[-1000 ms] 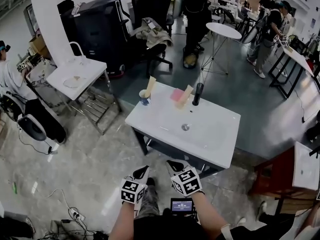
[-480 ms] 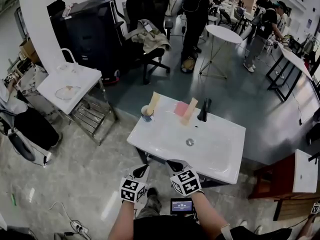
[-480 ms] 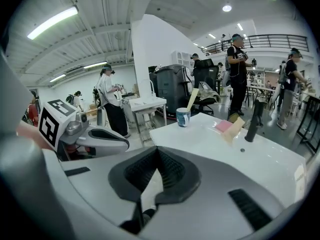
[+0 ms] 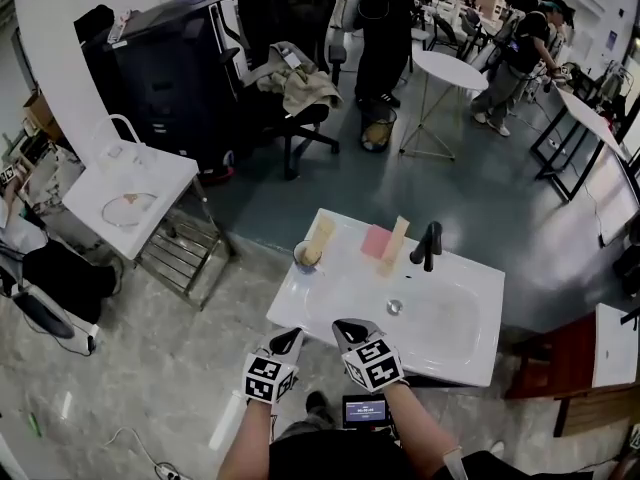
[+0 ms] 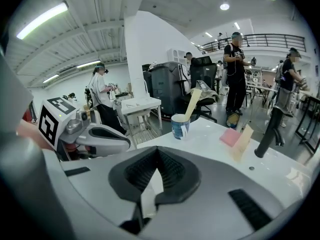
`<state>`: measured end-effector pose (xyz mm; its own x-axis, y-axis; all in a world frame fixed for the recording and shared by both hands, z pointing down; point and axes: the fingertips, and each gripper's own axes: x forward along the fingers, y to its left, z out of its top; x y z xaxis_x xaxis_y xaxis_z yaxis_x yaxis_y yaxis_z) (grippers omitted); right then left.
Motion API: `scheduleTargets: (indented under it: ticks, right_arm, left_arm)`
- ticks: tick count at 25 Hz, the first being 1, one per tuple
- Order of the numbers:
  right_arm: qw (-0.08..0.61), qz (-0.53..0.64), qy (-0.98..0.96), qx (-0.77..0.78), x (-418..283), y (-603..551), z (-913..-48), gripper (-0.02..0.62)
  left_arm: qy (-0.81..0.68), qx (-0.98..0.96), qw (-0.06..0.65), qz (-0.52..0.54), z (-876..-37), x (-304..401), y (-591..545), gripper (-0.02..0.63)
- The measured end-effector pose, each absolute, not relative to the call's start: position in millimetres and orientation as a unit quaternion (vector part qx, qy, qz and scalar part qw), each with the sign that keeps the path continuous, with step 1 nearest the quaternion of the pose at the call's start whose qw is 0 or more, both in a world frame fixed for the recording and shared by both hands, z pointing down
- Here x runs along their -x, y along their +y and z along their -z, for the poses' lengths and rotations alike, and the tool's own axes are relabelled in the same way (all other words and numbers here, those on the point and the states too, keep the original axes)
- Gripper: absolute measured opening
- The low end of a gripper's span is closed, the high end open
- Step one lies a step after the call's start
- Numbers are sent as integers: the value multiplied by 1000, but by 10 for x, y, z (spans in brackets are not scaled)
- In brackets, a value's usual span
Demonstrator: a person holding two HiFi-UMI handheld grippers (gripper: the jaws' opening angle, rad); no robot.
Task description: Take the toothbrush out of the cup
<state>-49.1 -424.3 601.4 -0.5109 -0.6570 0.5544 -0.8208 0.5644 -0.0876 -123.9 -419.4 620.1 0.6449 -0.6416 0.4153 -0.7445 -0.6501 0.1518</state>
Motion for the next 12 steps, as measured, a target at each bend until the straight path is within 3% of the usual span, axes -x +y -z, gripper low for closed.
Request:
scheduleTargets:
  ticks: [12]
  right_arm:
    - [249, -171, -841, -449, 561, -4709, -6040, 9]
  left_arm:
    - [-374, -898, 163, -165, -6262, 1342, -4658, 6]
